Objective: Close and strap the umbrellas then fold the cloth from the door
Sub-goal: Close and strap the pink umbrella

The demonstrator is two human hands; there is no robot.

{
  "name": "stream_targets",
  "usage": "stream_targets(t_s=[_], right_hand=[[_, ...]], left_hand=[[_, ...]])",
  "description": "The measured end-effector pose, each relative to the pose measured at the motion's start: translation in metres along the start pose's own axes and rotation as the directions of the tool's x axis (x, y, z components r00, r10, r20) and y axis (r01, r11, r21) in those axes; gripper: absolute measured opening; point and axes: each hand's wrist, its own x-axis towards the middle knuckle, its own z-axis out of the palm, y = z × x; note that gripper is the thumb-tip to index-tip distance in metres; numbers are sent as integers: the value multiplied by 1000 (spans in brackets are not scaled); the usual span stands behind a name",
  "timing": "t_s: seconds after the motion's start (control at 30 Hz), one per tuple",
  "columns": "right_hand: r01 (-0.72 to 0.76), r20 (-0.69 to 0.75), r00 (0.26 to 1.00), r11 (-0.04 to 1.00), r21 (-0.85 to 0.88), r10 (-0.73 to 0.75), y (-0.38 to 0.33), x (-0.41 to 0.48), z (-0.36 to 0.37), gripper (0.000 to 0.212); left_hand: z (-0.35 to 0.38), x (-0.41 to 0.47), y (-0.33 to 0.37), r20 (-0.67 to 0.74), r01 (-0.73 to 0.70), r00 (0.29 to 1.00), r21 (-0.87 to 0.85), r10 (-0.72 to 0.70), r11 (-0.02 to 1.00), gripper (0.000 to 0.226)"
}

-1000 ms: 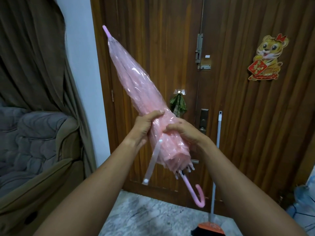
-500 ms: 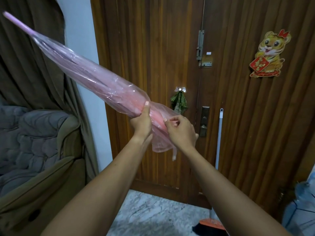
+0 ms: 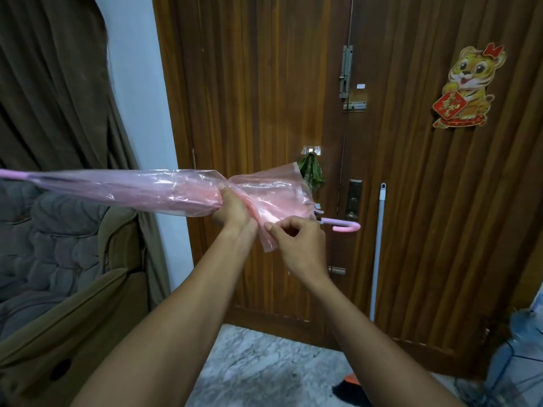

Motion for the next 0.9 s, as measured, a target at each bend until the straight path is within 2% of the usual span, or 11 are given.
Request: stream_targets(t_s=[0.27, 0.37, 0.47, 0.5, 0.57, 0.6, 0.7, 0.8, 0.9], right_hand=[[-228, 160, 967, 952, 204, 198, 10, 7, 7, 25], [-388, 145, 921, 839, 382, 361, 15, 10, 10, 33], [-559, 162, 813, 673, 484, 559, 15, 10, 17, 34], [-597, 195, 782, 624, 504, 592, 14, 10, 19, 41], [-631, 267, 761, 579, 516, 591, 15, 14, 20, 62], [-629, 291, 767, 581, 516, 573, 16, 17, 18, 64], [-575, 304, 817, 650, 497, 490, 16, 27, 11, 58], [-467, 268, 884, 727, 503, 383, 12, 36, 4, 64], [-421, 284, 907, 709, 566, 311, 4, 43, -2, 55]], left_hand=[[0, -2, 2, 59, 81, 995, -81, -76, 993, 40], [3, -2, 1, 144, 152, 981, -187, -127, 971, 53], [10, -4, 2, 208, 216, 964, -234, -168, 948, 68], [12, -4, 2, 217, 232, 959, -241, -181, 942, 72], [15, -7, 4, 211, 245, 958, -242, -196, 939, 74], [16, -8, 5, 209, 248, 957, -233, -201, 940, 74], [14, -16, 7, 217, 268, 948, -143, -234, 953, 67], [5, -25, 7, 111, 264, 956, 89, -273, 961, 67], [0, -29, 11, 58, 341, 930, 242, -364, 908, 64]])
